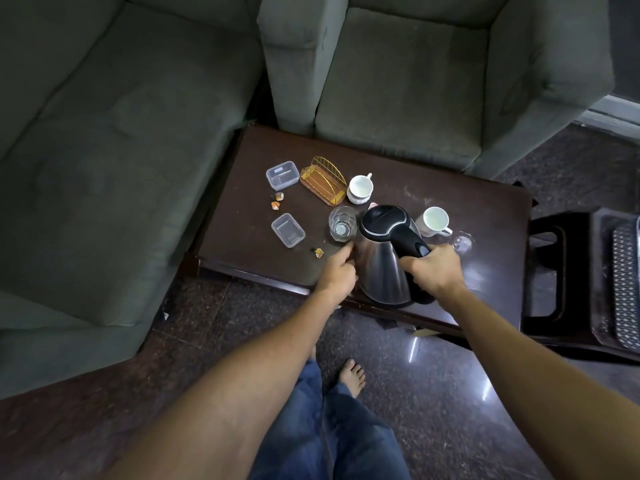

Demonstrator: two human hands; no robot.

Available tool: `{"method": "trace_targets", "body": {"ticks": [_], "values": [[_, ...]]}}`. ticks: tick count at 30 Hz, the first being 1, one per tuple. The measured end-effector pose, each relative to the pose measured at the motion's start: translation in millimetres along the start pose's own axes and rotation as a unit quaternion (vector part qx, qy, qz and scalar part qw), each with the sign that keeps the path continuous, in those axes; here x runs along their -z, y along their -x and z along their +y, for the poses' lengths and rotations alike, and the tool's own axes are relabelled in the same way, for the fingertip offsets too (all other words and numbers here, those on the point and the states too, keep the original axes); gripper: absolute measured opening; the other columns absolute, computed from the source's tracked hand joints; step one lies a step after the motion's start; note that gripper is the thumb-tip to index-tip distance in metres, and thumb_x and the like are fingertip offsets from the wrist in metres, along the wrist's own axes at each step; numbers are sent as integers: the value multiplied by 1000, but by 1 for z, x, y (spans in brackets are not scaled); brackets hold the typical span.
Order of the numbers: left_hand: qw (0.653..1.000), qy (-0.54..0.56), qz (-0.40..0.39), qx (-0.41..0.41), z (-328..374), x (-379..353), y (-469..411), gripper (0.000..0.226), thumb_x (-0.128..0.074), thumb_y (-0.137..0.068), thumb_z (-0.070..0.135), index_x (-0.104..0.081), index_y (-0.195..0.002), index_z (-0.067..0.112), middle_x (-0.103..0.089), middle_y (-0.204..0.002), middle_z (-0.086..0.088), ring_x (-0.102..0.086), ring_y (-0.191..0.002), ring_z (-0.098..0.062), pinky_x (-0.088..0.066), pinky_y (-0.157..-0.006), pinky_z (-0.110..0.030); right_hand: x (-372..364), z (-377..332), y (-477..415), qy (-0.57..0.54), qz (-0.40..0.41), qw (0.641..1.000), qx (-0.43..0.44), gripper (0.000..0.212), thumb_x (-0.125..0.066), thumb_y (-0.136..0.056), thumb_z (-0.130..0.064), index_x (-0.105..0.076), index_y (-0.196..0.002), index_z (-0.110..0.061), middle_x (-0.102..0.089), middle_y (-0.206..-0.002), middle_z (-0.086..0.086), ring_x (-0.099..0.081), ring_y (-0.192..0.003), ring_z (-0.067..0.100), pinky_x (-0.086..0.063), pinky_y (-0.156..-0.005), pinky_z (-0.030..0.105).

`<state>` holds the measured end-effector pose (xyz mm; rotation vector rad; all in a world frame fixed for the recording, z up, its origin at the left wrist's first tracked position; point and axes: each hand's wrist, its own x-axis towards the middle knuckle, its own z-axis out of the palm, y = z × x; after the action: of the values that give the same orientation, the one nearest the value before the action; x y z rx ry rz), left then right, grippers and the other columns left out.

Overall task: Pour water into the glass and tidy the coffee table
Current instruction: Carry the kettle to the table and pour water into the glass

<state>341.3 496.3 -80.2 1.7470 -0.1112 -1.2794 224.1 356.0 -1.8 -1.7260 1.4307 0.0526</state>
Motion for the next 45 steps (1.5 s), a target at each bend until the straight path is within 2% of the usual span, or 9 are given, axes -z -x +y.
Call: {"method": "trace_targets", "body": {"ticks": [4,14,18,24,28,30,33,39,45], "values": [[1000,2,9,8,-7,4,-8,69,-39,-80,24,-49,-146,39,-61,-142,11,-58,-129,-17,-47,-112,-46,-6,-2,-8,5,-10,1000,-6,24,-70,-53,-31,-63,-63,-9,-61,-57,4,-58,-54,24,-47,-51,30],[1000,11,4,17,-10,7,-18,62,-41,-88,16,-52,-147,32,-61,-142,9,-59,-127,-17,-47,-112,-47,-12,-7,-17,32,-15,999,-3,26,-69,-53,-30,-65,-67,-8,-66,-60,7,-65,-58,30,-57,-57,39],[999,23,4,25,-13,6,-24,66,-41,-80,21,-55,-144,36,-64,-138,11,-64,-121,-17,-50,-109,-46,-14,-9,-20,40,-14,999,-1,26,-68,-52,-30,-65,-67,-9,-65,-59,5,-68,-61,32,-60,-61,45],[999,40,-5,19,-16,0,-29,65,-42,-84,22,-51,-148,30,-58,-145,10,-59,-127,-16,-49,-111,-44,-13,-9,-25,49,-15,999,-8,32,-68,-50,-34,-66,-71,-10,-67,-63,6,-71,-65,31,-64,-62,49],[998,63,-1,24,-18,0,-31,55,-43,-99,11,-50,-150,29,-60,-137,12,-62,-115,-12,-53,-105,-42,-15,-14,-26,48,-22,998,-21,30,-69,-52,-30,-66,-73,-8,-68,-66,8,-73,-71,34,-64,-65,50],[999,36,1,23,-26,0,-37,56,-46,-92,22,-52,-146,37,-60,-140,15,-59,-124,-12,-49,-110,-43,-16,-15,-26,46,-19,998,-27,31,-69,-53,-30,-67,-74,-7,-69,-68,8,-72,-70,33,-64,-66,50],[1000,2,0,23,-43,-2,-51,59,-47,-86,30,-48,-142,46,-57,-146,17,-53,-136,-15,-43,-115,-45,-17,-17,-26,48,-19,998,-36,33,-69,-53,-30,-67,-76,-7,-71,-72,10,-72,-70,31,-64,-67,51],[1000,17,3,17,-46,-7,-50,62,-47,-85,26,-48,-145,41,-53,-150,16,-49,-139,-14,-42,-116,-44,-20,-22,-28,49,-20,997,-49,33,-67,-52,-30,-67,-74,-5,-68,-67,9,-72,-69,34,-64,-67,48],[1000,22,0,11,-46,-9,-47,62,-46,-85,23,-49,-145,40,-53,-151,14,-48,-139,-15,-43,-116,-45,-20,-27,-27,54,-21,997,-54,20,-68,-61,-24,-66,-70,-6,-67,-62,9,-65,-51,28,-58,-56,34]]}}
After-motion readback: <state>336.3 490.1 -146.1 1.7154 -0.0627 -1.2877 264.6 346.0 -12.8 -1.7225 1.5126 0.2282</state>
